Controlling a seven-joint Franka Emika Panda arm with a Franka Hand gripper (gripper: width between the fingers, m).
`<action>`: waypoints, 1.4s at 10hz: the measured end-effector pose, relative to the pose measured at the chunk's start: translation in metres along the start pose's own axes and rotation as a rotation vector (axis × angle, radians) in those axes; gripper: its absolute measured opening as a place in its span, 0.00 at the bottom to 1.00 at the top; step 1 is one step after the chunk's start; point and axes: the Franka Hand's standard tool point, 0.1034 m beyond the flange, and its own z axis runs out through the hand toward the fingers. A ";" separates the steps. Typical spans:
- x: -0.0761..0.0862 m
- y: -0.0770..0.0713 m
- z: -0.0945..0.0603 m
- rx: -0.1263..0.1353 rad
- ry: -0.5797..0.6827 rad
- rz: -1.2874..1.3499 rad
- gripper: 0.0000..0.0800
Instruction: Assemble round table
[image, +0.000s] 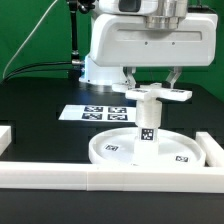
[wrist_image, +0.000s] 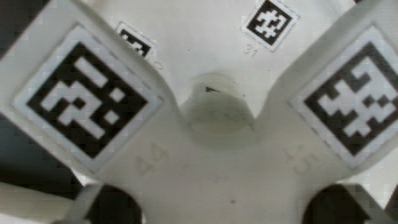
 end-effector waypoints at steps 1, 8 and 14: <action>0.000 0.000 0.000 0.000 -0.001 0.000 0.55; 0.000 0.000 0.000 0.018 0.004 0.103 0.55; -0.001 -0.003 0.001 0.050 0.035 0.812 0.55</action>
Offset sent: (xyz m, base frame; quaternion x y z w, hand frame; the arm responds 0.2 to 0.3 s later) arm 0.0000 0.0000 0.0000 0.0000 0.0000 0.0000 1.0000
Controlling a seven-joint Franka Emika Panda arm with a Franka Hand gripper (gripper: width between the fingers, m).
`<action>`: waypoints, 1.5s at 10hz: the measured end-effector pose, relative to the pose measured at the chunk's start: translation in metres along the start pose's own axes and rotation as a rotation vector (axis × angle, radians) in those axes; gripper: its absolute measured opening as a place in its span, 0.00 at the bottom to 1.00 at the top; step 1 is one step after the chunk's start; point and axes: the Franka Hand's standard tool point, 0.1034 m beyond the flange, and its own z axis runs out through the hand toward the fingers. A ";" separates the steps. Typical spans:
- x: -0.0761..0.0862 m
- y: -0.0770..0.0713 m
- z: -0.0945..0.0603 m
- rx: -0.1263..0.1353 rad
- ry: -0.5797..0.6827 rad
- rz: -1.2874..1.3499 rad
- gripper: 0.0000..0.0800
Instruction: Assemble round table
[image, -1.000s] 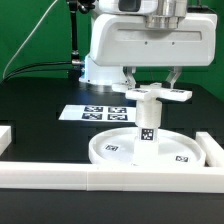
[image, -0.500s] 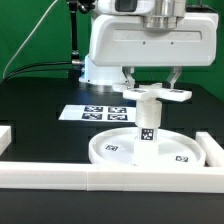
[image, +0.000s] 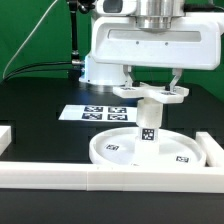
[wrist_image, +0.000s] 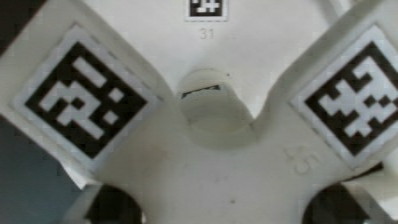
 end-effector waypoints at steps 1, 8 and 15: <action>0.000 0.000 0.000 0.004 0.007 0.089 0.55; 0.002 0.002 0.001 0.070 -0.033 0.785 0.55; 0.003 0.000 0.001 0.049 -0.082 0.946 0.67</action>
Offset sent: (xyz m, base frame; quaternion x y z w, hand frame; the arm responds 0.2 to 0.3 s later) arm -0.0045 -0.0017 -0.0052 0.0281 0.0181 0.2791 0.9597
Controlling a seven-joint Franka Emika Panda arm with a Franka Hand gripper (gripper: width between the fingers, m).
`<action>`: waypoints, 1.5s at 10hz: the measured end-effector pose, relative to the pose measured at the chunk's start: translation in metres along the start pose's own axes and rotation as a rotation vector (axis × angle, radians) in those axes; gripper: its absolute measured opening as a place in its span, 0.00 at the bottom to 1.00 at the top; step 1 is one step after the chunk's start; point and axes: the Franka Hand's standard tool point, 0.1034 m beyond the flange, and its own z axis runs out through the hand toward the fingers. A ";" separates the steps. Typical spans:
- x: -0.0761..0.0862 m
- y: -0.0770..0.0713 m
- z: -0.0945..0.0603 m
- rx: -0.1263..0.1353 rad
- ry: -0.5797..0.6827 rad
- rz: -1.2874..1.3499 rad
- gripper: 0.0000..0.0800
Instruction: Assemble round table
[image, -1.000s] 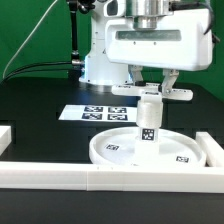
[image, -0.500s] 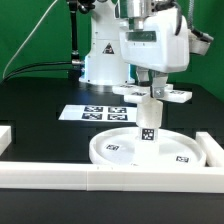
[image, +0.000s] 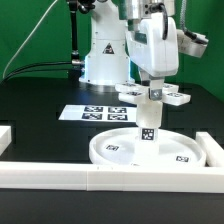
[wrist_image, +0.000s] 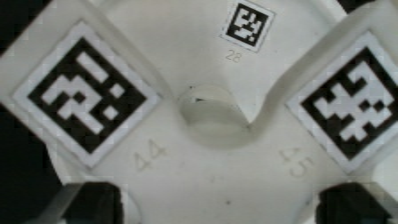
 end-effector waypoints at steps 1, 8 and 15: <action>-0.001 -0.001 -0.006 0.005 -0.005 -0.025 0.78; -0.008 -0.004 -0.028 0.040 -0.018 -0.319 0.81; -0.018 -0.008 -0.028 0.025 0.000 -0.989 0.81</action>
Offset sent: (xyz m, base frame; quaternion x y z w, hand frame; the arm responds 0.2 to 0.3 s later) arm -0.0118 0.0120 0.0400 0.0173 -0.0464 0.0032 0.9988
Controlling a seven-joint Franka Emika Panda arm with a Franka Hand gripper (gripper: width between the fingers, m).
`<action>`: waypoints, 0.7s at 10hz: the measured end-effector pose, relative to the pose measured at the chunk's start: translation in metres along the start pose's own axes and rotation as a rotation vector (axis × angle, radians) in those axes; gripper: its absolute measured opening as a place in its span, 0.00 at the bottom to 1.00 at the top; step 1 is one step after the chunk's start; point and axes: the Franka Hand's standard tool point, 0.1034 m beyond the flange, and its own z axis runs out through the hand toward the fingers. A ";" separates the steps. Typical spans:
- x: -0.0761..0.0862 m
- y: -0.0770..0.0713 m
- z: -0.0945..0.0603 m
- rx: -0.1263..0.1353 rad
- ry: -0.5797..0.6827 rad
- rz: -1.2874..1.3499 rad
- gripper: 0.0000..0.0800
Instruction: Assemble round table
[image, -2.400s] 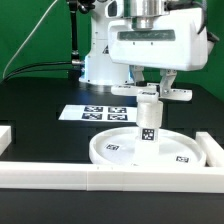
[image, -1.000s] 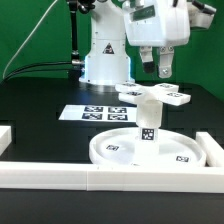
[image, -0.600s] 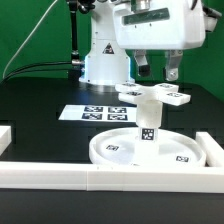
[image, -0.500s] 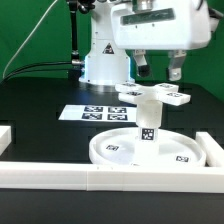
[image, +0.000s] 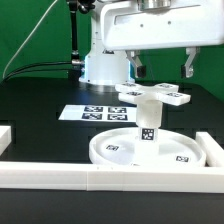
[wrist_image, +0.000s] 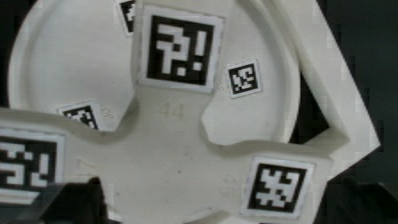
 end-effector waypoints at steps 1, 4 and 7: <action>0.000 0.000 0.000 0.000 0.000 -0.034 0.81; 0.002 -0.003 0.000 -0.009 -0.004 -0.408 0.81; 0.002 -0.004 0.000 -0.008 -0.003 -0.590 0.81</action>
Offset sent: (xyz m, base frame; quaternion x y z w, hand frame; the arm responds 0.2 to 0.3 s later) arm 0.0107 0.0166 0.0029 0.0148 -0.0132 -0.3224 0.9464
